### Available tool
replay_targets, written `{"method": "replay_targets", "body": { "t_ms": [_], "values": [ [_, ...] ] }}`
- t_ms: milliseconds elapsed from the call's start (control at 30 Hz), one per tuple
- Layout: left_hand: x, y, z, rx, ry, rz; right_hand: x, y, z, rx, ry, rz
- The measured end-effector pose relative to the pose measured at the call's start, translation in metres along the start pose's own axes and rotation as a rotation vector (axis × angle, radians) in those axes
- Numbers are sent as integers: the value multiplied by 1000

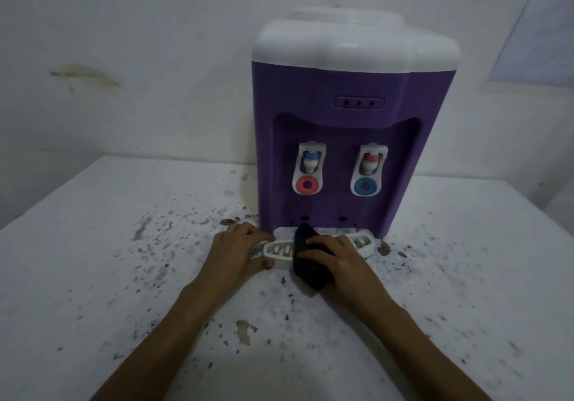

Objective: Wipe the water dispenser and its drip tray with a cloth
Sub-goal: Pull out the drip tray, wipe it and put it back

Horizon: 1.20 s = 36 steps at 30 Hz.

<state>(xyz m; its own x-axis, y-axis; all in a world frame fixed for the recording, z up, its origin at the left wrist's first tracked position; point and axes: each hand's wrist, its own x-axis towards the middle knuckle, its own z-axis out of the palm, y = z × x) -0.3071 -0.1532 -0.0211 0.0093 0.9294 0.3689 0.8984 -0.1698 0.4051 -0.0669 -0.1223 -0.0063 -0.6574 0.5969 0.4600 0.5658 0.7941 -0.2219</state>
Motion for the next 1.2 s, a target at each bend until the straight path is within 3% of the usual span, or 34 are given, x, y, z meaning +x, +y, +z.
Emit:
{"method": "replay_targets", "body": {
  "t_ms": [300, 567, 667, 767, 833, 1033, 1200],
  "values": [
    [0, 1, -3, -14, -42, 11, -26, 50, -24, -28, 17, 211],
    [4, 8, -2, 79, -87, -32, -32, 62, -30, -47, 157, 438],
    [6, 13, 1, 88, -122, -56, -22, 43, -25, -36, 187, 343],
    [6, 18, 2, 98, -126, -68, -17, 17, -15, -39, 47, 175],
    [8, 20, 2, 106, -135, -75, -20, 15, -10, -45, 6, 166],
    [11, 23, 0, 78, -171, -115, -38, 52, -27, -64, 87, 414],
    [11, 20, 1, 0, -177, -130, -29, 70, -39, 69, 64, 521]
  ]
}}
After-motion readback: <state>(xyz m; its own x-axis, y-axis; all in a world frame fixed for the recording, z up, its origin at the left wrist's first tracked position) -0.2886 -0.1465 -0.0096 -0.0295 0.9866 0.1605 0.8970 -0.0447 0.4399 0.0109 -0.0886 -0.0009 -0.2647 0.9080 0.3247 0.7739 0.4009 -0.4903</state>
